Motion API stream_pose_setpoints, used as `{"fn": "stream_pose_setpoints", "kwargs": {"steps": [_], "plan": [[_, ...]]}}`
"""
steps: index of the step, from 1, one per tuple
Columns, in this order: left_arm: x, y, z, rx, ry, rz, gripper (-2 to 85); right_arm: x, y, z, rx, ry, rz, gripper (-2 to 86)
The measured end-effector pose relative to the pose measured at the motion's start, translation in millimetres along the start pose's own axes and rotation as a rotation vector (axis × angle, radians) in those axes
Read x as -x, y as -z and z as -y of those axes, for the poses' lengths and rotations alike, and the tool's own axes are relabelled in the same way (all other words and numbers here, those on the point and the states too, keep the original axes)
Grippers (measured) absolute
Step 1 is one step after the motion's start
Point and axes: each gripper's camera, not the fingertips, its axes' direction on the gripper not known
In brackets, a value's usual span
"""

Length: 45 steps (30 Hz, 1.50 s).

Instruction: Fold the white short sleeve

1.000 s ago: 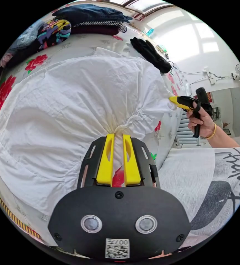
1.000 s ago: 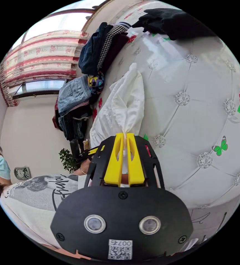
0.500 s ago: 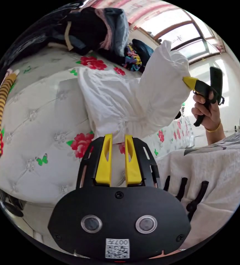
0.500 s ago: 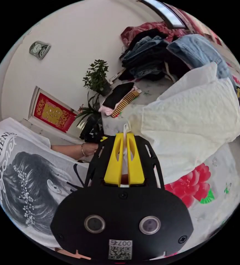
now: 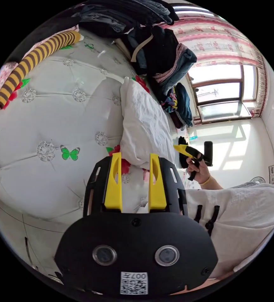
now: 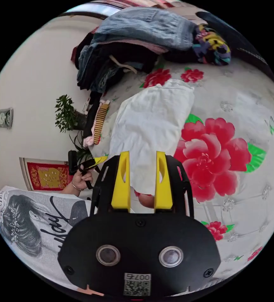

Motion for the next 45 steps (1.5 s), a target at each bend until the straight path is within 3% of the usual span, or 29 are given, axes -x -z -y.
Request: {"fn": "stream_pose_setpoints", "kwargs": {"steps": [5,9,13,18,26,33,38,40,45], "plan": [[-6.2,-26.2,31.7,0.152,-0.069,-0.047,14.4,-48.8,-18.0,-18.1,-0.069,-0.215,0.135,10.6],[-21.3,-49.5,40.7,0.254,-0.1,-0.018,14.3,-53.7,-69.1,1.3,0.025,-0.22,0.175,8.7],[-49.4,-66.9,43.3,0.336,-0.176,0.019,14.2,-55.7,-55.6,2.4,0.007,-0.143,0.096,6.2],[-122.5,-117.8,32.5,0.511,-0.408,0.007,13.4,-107.9,27.1,-53.7,-0.118,-0.221,-0.016,3.9],[-151.1,-153.1,24.5,0.577,-0.379,-0.034,12.4,-210.2,180.8,-235.5,-0.31,-0.591,-0.303,4.0],[-125.5,-108.8,26.7,0.357,-0.169,0.099,11.3,-237.2,272.3,-302.8,-0.484,-0.918,-0.702,7.0],[-105.7,-39.7,19.6,0.027,0.0,0.297,10.2,-166.6,261.9,-238.6,-0.707,-0.688,-0.809,7.3],[-99.0,-12.5,18.1,-0.08,0.037,0.382,10.3,-149.6,230.8,-193.4,-0.654,-0.545,-0.752,7.3],[-80.9,58.3,33.4,-0.296,0.15,0.672,13.0,-114.5,73.6,-67.0,-0.27,-0.234,-0.532,7.3]]}}
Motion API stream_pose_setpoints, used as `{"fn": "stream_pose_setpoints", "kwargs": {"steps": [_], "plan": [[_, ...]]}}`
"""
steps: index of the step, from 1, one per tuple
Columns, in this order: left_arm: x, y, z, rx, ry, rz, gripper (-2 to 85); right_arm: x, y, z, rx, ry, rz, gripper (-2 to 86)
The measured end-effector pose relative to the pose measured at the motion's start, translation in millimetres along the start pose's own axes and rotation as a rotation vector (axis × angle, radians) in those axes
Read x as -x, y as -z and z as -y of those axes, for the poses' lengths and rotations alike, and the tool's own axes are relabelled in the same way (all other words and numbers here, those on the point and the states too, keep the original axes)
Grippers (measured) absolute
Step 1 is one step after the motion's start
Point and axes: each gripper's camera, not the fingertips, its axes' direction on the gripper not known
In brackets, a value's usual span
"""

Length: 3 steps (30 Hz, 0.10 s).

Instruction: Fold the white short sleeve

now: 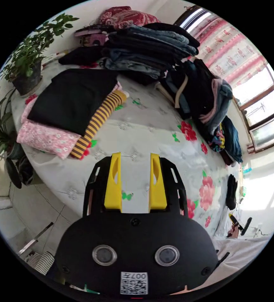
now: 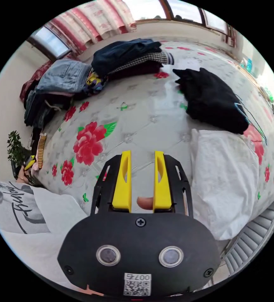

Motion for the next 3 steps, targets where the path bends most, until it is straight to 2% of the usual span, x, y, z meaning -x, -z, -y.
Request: {"fn": "stream_pose_setpoints", "kwargs": {"steps": [3], "plan": [[14.7,2.9,24.7,-0.02,0.033,0.137,13.4,71.1,-54.7,7.9,0.107,0.133,0.085,7.3]]}}
